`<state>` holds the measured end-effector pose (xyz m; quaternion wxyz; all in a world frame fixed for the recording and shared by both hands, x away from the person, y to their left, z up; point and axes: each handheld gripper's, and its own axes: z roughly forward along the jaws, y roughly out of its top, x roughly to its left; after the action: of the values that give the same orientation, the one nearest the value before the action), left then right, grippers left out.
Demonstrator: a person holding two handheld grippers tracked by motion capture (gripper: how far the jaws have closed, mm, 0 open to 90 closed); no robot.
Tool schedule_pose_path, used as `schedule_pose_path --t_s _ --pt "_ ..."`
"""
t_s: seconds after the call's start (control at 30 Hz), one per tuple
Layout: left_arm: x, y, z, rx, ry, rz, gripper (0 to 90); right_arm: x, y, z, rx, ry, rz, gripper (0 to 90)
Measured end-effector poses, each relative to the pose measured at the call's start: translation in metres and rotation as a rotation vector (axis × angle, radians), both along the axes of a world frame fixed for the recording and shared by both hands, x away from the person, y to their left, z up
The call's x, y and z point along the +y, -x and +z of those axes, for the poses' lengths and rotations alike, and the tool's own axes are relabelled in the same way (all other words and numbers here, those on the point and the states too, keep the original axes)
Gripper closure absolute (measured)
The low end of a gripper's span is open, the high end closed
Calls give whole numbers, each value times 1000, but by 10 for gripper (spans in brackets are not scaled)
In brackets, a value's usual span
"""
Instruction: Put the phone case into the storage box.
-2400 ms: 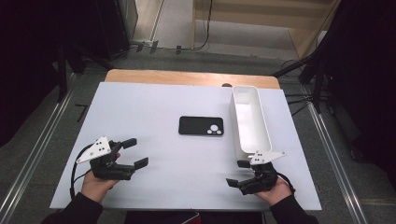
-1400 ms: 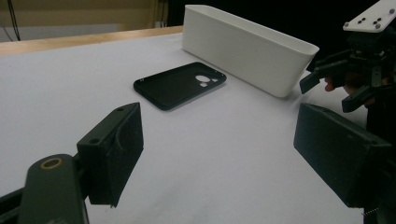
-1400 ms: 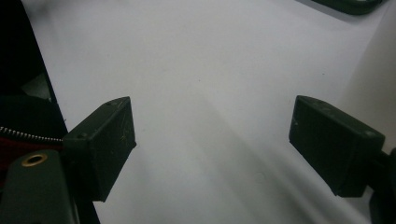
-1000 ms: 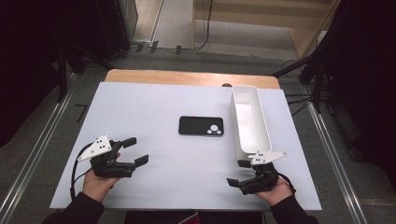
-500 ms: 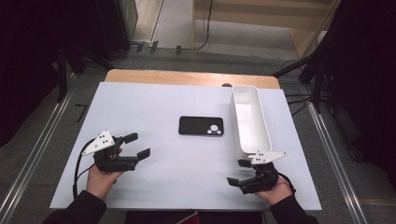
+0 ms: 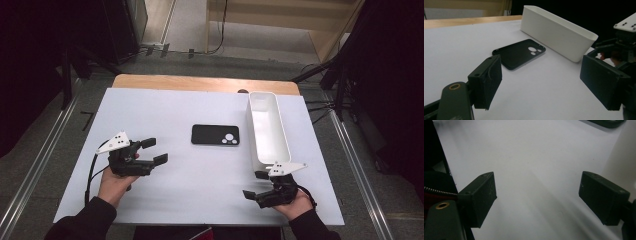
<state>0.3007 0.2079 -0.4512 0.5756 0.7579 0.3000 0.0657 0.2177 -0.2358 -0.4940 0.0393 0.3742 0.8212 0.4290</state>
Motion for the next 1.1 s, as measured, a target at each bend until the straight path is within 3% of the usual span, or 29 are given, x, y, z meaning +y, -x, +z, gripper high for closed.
schedule_pose_path --t_s 0.3,0.37,0.6,0.77,0.9,1.1 --pt "-11 -16 1 -25 -32 -1 176 0 0 0 0 0 4 131" --pt "-14 -21 0 -14 -22 -20 176 -1 0 0 3 -3 6 131" --pt "-22 -31 -1 -28 -34 -15 176 0 0 0 1 1 4 131" --pt "-28 -35 4 -14 -8 -46 176 0 0 0 -1 3 2 131" --pt "-37 -42 11 -47 -22 -56 176 1 0 0 1 1 10 131" --pt "-48 -55 10 -26 -32 -76 176 0 1 0 1 2 12 131"
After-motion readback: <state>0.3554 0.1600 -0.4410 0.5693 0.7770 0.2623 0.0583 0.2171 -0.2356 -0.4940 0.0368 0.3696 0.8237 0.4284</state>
